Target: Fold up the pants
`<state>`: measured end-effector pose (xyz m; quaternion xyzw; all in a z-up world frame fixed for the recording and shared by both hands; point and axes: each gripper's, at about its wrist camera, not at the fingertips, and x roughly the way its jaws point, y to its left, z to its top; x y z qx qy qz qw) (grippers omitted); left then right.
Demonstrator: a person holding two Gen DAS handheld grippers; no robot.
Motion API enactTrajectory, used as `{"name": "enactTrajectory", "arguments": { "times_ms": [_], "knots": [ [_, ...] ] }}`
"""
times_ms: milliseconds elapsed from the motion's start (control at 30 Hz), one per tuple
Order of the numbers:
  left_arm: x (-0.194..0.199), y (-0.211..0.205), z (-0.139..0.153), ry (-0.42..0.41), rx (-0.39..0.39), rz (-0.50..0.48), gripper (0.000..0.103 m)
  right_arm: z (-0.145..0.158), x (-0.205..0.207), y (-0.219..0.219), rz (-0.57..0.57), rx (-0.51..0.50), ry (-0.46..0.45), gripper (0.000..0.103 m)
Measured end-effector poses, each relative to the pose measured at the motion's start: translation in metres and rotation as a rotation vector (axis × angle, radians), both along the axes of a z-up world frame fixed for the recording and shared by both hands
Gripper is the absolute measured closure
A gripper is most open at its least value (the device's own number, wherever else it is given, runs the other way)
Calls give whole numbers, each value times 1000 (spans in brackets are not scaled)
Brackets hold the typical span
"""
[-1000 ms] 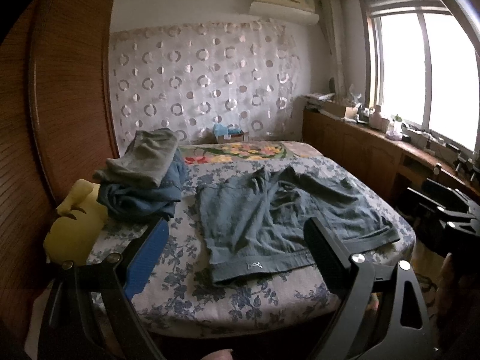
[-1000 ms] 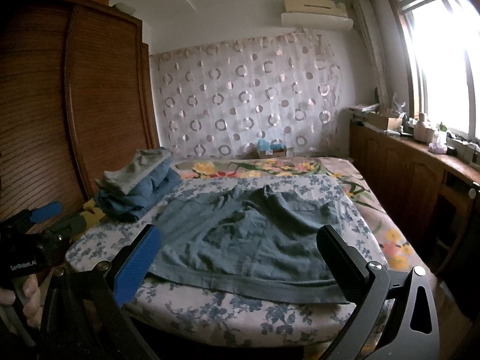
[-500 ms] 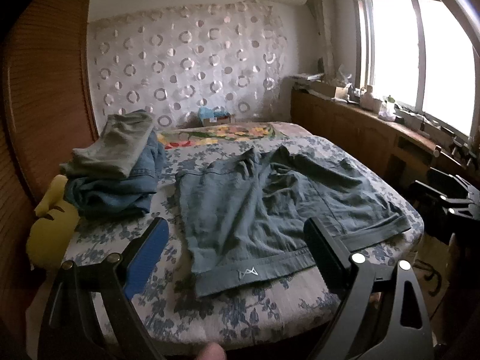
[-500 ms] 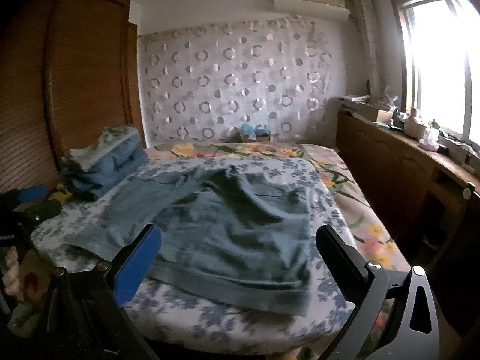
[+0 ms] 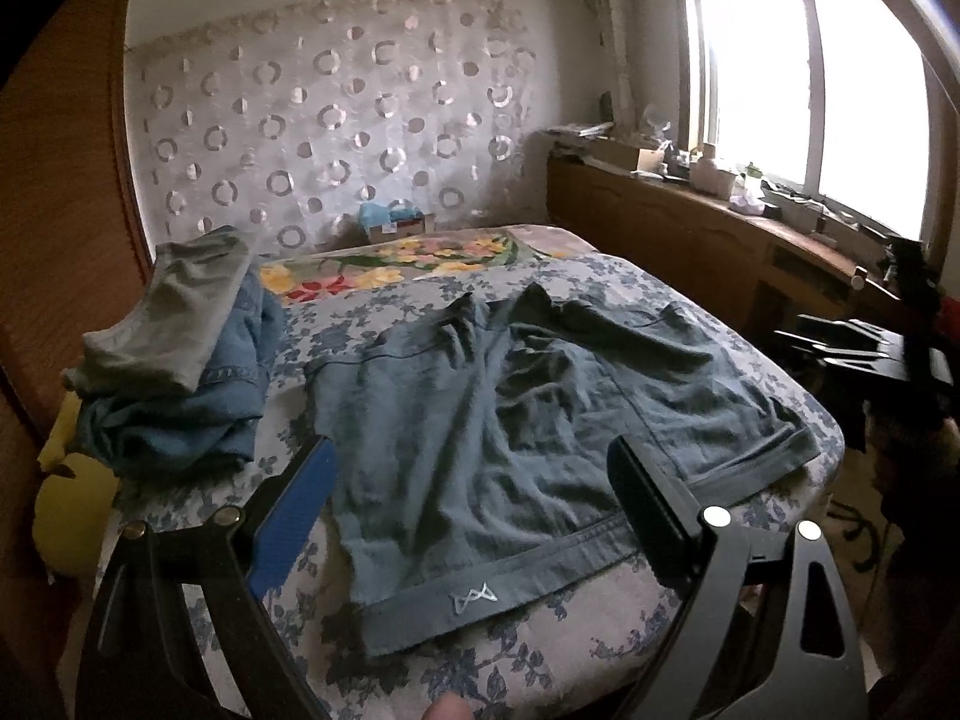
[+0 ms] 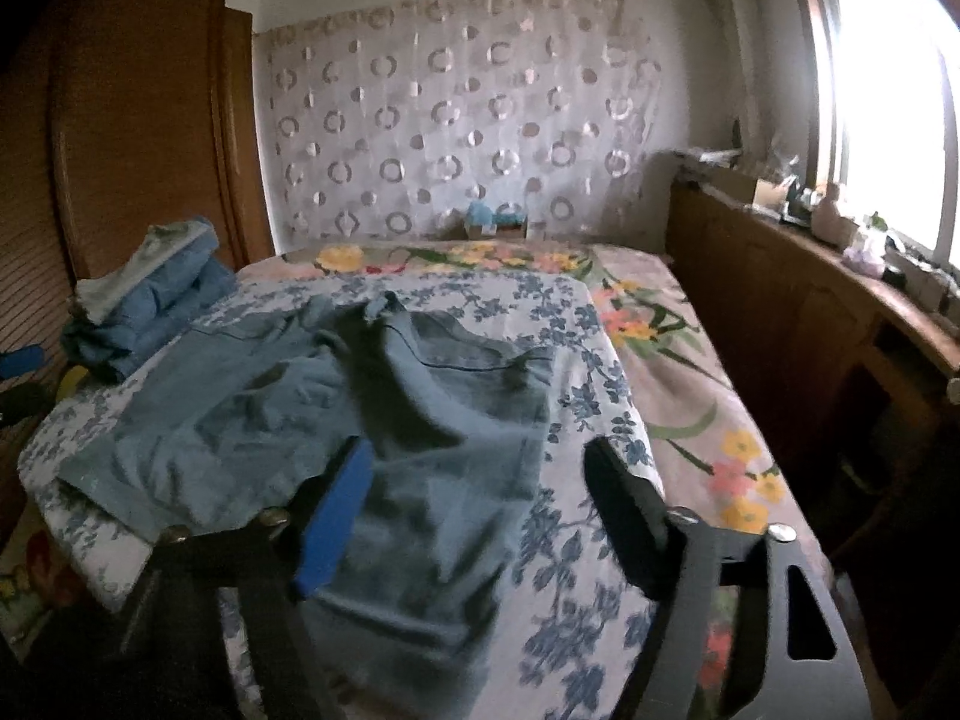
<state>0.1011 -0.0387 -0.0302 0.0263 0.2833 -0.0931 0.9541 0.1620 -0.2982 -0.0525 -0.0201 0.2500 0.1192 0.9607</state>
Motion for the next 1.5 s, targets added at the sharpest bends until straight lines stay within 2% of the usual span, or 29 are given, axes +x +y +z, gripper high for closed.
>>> {"name": "enactTrajectory", "arguments": {
  "times_ms": [200, 500, 633, 767, 933, 1000, 1100, 1300, 1400, 1500],
  "knots": [
    [9, -1, 5, 0, -5, -23, 11, 7, 35, -11, 24, 12, 53, 51],
    [27, -8, 5, 17, -7, -49, 11, 11, 89, -23, -1, 37, 189, 60],
    [27, -12, 4, 16, -9, -50, 11, 17, 103, -24, -24, 90, 255, 60],
    [24, -14, 1, 26, -10, -55, 11, 22, 103, -12, -28, 14, 275, 63],
    [25, -14, -4, 37, -2, -52, 11, 22, 102, -9, -42, -56, 311, 73],
    [26, -14, -7, 44, 4, -42, 11, 29, 103, -7, -46, -63, 319, 89],
    [25, -12, -11, 55, 4, -39, 11, 36, 97, -12, -55, -60, 316, 99],
    [24, -11, -16, 64, -1, -40, 11, 45, 90, -33, -185, -38, 268, 101],
    [24, -11, -18, 69, 1, -39, 11, 45, 85, -37, -203, -31, 287, 100],
    [24, -8, -20, 71, -2, -34, 11, 47, 82, -37, -177, 22, 293, 100]
  ]
}}
